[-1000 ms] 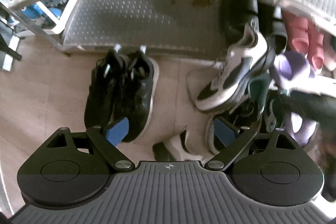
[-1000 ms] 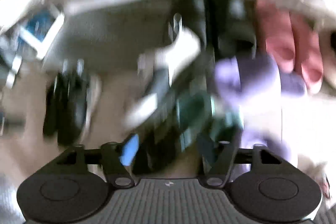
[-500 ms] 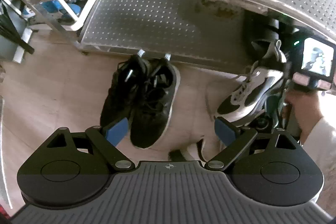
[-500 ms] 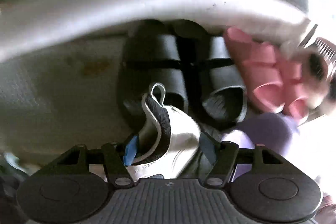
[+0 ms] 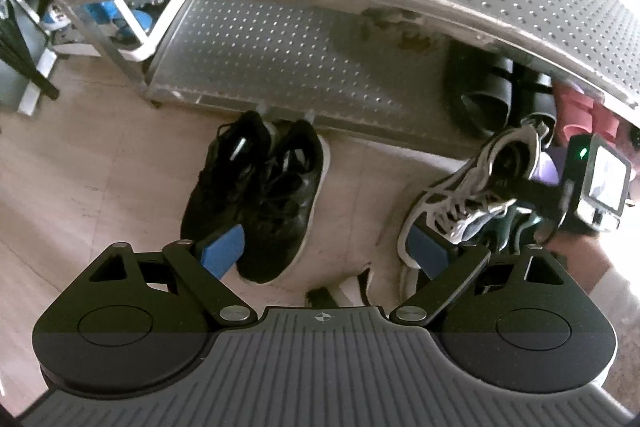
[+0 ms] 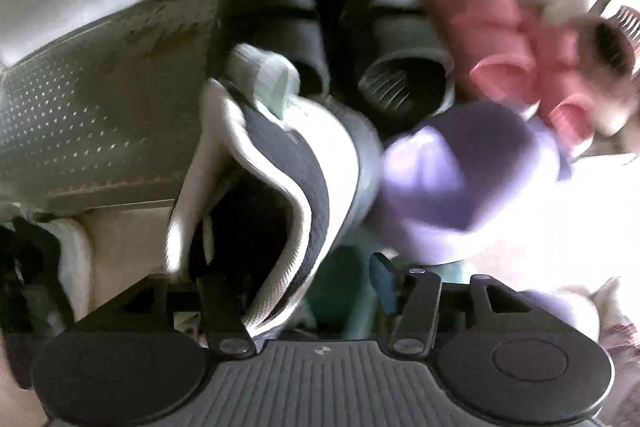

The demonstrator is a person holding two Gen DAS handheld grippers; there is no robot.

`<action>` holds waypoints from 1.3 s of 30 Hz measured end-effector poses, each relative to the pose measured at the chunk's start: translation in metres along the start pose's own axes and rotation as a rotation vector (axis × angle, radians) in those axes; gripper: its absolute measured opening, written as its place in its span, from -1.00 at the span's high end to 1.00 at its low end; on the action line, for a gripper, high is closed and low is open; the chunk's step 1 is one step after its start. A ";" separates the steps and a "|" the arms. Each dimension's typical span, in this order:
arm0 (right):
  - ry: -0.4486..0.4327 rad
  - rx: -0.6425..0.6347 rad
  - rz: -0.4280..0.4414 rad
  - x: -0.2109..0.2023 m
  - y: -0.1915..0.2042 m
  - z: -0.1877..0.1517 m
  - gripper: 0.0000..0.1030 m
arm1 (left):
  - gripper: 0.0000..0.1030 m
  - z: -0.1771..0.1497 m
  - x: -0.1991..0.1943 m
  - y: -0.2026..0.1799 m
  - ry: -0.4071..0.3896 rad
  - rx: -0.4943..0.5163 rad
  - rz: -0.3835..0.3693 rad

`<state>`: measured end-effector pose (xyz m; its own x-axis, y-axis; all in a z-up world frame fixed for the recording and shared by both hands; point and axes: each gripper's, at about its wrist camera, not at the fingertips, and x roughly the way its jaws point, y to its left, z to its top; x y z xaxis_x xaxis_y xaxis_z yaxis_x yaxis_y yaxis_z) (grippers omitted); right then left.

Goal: Organize scattered shoes

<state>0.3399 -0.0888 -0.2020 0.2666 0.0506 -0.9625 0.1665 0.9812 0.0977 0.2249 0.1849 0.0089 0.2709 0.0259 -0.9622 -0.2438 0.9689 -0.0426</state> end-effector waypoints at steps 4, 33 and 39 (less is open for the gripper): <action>0.038 0.267 0.206 -0.011 -0.018 -0.014 0.61 | -0.81 0.003 -0.002 0.003 -0.009 -0.026 0.005; 0.145 -0.739 0.079 0.004 0.066 -0.103 0.25 | -0.81 0.001 -0.008 0.007 -0.016 -0.037 -0.006; 0.140 -0.941 0.014 0.058 0.108 -0.112 0.21 | -0.81 0.008 0.002 0.002 -0.011 -0.022 0.045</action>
